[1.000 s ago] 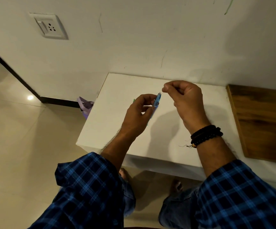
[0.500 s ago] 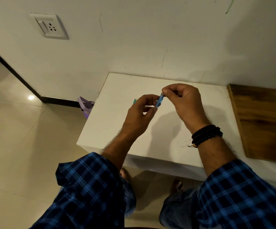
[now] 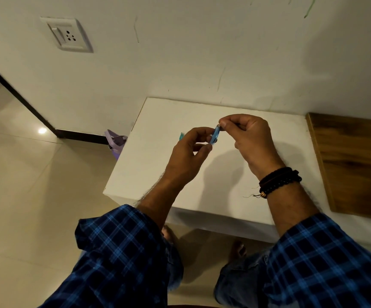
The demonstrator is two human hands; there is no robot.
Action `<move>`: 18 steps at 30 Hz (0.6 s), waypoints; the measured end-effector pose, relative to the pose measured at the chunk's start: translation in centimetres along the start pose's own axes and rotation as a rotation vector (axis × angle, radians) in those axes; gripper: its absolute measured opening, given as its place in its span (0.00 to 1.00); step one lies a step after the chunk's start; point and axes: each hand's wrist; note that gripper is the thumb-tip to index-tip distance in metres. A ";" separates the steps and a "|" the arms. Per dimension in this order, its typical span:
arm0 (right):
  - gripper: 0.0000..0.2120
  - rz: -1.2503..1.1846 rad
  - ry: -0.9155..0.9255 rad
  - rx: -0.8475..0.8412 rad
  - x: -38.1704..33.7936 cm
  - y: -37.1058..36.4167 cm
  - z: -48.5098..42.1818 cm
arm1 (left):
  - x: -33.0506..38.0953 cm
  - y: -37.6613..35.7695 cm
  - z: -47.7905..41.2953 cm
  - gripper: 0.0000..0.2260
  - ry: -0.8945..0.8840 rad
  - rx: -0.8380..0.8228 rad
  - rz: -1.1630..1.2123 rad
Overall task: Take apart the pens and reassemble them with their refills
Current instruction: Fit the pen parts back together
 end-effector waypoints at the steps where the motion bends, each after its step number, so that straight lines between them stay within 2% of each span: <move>1: 0.08 -0.006 -0.005 -0.002 0.0 0.0 0.0 | 0.0 0.0 0.0 0.13 0.005 -0.001 0.004; 18: 0.09 -0.088 -0.104 -0.046 -0.3 0.3 0.4 | 0.2 -0.3 -0.1 0.13 -0.002 -0.028 0.020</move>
Point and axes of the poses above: each hand's wrist, its own z-axis away from the middle knuckle, its own y-axis out of the back of the hand, x = y × z, and after that the axes turned 15 degrees about -x, right-handed
